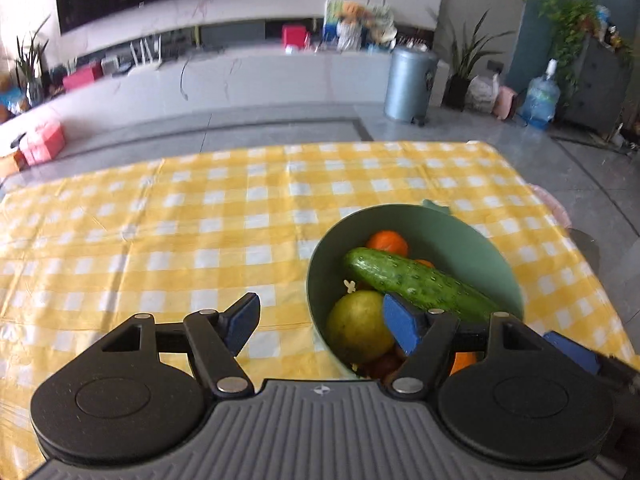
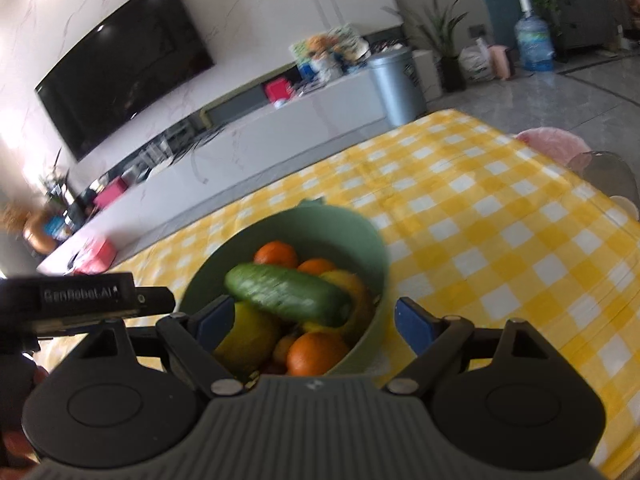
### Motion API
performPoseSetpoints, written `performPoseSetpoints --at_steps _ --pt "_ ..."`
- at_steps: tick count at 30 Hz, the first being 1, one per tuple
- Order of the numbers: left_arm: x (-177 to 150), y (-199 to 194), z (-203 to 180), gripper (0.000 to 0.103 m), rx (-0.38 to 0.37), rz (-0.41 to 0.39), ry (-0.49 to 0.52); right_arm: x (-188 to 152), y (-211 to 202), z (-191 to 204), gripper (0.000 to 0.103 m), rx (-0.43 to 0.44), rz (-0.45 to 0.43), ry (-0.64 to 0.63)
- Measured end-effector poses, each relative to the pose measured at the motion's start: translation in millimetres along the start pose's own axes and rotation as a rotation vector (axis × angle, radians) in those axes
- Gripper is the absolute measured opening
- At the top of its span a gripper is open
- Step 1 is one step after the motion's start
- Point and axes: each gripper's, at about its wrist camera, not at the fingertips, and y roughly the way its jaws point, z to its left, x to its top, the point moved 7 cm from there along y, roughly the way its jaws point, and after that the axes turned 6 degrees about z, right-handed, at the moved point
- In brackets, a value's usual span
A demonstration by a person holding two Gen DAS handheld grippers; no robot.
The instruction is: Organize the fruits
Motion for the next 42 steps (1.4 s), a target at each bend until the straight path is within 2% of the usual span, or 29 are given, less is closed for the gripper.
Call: performPoseSetpoints --at_steps 2,5,8,10,17,23,26,32,42 --pt "-7 -12 3 0.086 -0.002 0.007 -0.01 -2 -11 10 0.084 -0.015 0.019 -0.035" --pt "-19 -29 5 0.087 -0.005 0.012 -0.022 -10 -29 17 0.094 -0.108 0.064 -0.115" --pt "-29 -40 3 0.087 0.02 0.024 -0.013 -29 -42 15 0.095 -0.192 0.124 -0.176" --pt "-36 -46 0 0.087 0.044 0.035 -0.019 -40 -46 9 0.095 -0.216 0.155 -0.179" --pt "-60 -59 -5 0.085 0.022 0.064 -0.039 -60 -63 18 0.096 -0.168 0.187 -0.186" --pt "-71 -58 -9 0.085 0.064 0.093 -0.021 -65 -66 26 0.096 -0.151 0.21 -0.183" --pt "-72 -60 -12 0.085 0.058 0.076 -0.02 -67 -67 25 0.096 -0.152 0.212 -0.175" --pt "-70 -62 -19 0.084 0.053 0.043 -0.013 -64 -74 24 0.095 -0.177 0.157 -0.187" --pt "-69 -61 -25 0.084 0.057 0.03 -0.003 -62 -77 16 0.094 -0.182 0.141 -0.169"
